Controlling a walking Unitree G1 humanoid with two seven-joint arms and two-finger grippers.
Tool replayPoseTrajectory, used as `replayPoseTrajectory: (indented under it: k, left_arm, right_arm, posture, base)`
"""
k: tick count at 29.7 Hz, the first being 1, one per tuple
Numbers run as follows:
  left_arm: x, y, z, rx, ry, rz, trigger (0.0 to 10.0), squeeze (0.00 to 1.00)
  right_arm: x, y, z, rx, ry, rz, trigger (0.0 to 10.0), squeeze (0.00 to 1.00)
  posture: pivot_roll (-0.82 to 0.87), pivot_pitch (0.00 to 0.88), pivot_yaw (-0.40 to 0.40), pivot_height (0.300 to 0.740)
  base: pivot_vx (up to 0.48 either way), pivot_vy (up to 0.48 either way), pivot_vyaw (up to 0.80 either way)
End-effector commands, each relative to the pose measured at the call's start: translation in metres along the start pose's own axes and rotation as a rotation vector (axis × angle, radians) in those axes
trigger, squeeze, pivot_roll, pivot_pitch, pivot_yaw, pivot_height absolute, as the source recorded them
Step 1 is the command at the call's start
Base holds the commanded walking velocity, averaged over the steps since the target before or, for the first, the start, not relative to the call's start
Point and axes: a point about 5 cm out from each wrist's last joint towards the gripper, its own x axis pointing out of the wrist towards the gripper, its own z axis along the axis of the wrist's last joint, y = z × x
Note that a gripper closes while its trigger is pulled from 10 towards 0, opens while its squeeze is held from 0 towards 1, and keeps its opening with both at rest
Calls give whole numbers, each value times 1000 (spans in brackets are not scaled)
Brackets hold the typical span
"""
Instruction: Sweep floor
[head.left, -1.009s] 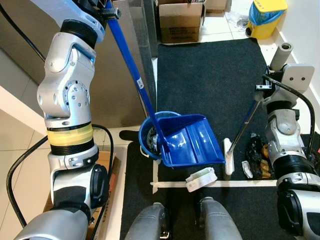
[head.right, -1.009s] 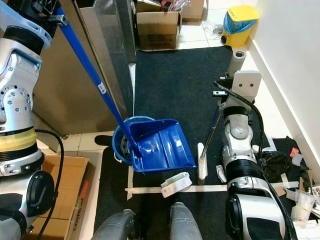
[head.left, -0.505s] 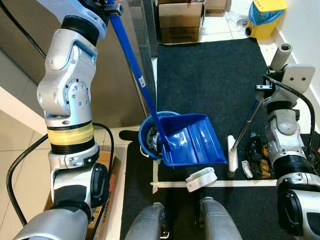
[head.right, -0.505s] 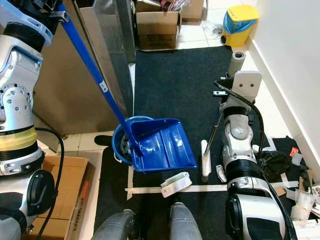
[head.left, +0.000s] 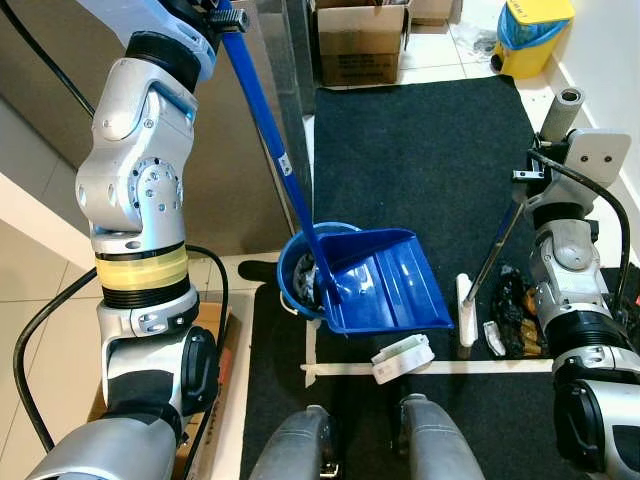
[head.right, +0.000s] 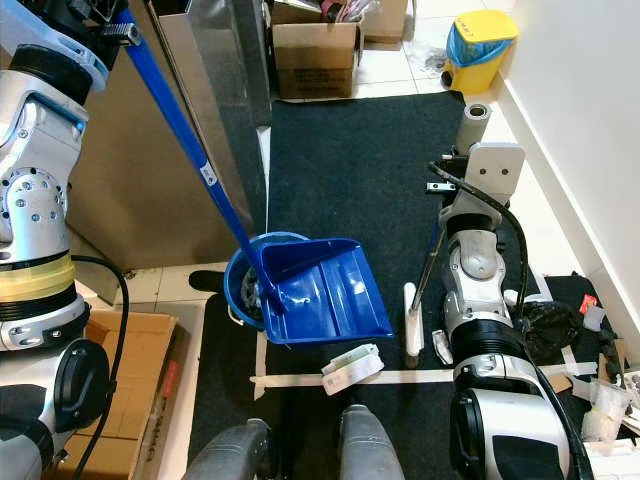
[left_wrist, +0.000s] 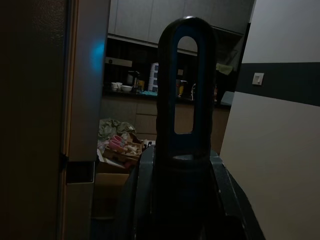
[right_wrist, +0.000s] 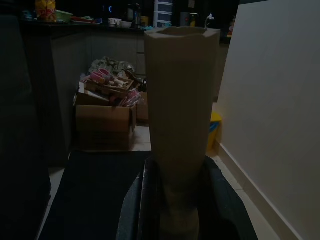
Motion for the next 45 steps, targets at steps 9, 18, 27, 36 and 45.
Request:
replayPoseTrajectory:
  k: [9, 18, 27, 36, 45]
  left_arm:
    - [1, -3, 10, 23, -41, -11, 10000, 0]
    - [1, -3, 9, 25, -39, -10, 10000, 0]
    - [2, -3, 8, 25, -37, -12, 10000, 0]
    - [2, -4, 7, 23, -34, -18, 10000, 0]
    - [3, -5, 7, 19, -34, -24, 10000, 0]
  right_arm:
    - [-2, 0, 0, 19, -10, -4, 10000, 0]
    - [-2, 0, 0, 25, -10, -3, 10000, 0]
    - [-1, 1, 0, 27, -9, 0, 10000, 0]
    - [-2, 1, -1, 32, -11, 0, 10000, 0]
    - [-2, 0, 0, 29, -13, 0, 10000, 0]
  posture:
    - [-30, 145, 69, 740]
    - [-30, 145, 68, 740]
    - [-30, 144, 70, 740]
    - [-32, 138, 73, 740]
    - [-35, 136, 73, 740]
  base:
    - [0, 0, 0]
    - [0, 0, -285]
    - [0, 0, -745]
    - [0, 0, -756]
    - [0, 0, -756]
